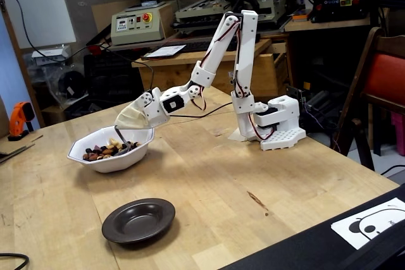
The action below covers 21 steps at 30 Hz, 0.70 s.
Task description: Use spoon to transfer food from the white bowl to brown plate
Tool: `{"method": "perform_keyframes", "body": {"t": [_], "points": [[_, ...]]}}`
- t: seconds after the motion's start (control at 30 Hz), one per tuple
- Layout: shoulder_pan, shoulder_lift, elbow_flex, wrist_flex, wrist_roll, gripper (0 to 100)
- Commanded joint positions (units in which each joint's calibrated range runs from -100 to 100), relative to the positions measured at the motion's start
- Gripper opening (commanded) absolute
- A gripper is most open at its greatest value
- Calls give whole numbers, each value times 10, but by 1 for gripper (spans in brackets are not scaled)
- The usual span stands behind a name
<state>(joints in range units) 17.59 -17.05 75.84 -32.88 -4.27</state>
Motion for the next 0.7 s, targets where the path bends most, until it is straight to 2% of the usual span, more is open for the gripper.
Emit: {"method": "perform_keyframes", "body": {"t": [0.0,0.27,0.67], "points": [[-6,43,-8,-83,-1,5],[-1,135,-8,-223,-1,5],[-3,206,-9,-346,-1,5]]}}
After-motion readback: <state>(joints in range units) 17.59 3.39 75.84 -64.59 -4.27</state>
